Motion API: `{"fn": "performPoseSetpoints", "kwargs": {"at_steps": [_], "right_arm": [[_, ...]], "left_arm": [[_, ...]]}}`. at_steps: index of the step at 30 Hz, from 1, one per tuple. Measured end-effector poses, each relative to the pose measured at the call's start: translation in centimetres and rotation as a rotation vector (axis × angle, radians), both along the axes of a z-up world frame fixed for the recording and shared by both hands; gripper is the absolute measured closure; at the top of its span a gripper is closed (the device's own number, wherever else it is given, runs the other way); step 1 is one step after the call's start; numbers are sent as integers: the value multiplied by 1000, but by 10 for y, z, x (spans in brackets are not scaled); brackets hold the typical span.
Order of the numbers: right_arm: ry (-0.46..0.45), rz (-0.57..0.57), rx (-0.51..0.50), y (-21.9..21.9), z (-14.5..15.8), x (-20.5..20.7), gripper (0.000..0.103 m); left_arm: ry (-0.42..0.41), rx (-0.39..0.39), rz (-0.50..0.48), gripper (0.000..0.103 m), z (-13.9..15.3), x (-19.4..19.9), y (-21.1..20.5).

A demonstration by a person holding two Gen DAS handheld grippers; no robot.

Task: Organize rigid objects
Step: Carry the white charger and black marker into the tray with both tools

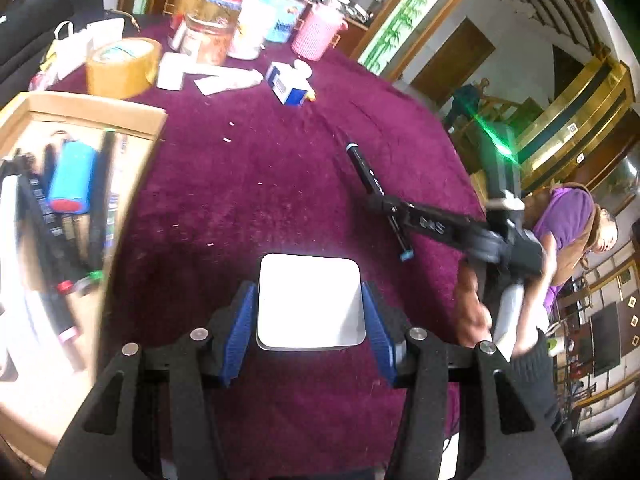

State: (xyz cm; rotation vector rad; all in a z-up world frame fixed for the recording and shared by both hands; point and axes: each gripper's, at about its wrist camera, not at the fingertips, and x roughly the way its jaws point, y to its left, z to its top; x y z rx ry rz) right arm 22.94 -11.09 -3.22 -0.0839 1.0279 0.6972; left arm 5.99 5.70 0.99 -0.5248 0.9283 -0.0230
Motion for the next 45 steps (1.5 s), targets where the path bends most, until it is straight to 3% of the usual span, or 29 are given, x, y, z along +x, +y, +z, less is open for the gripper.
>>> {"fn": "performPoseSetpoints", "kwargs": {"at_steps": [5,8,18,26,34,42,45], "right_arm": [[-3,27,178,28,35,-50,90],[-27,36,224,42,53,-71,90],[-7,78,291,87,71,-101,90],[19,150,346,122,78,-122,90],[79,220,360,163,66,-120,90],[103,308,271,216,33,-108,89],[129,286,249,224,20,-89,89]], "left_arm": [[-3,-18,34,52,8,-25,13],[-31,-26,53,52,17,-39,21],[-92,-40,165,52,37,-76,76],[-80,-38,312,52,27,-98,144],[-50,-20,356,51,12,-100,173],[-32,55,369,51,-5,-96,195],[-28,47,354,51,-13,-89,202]]}}
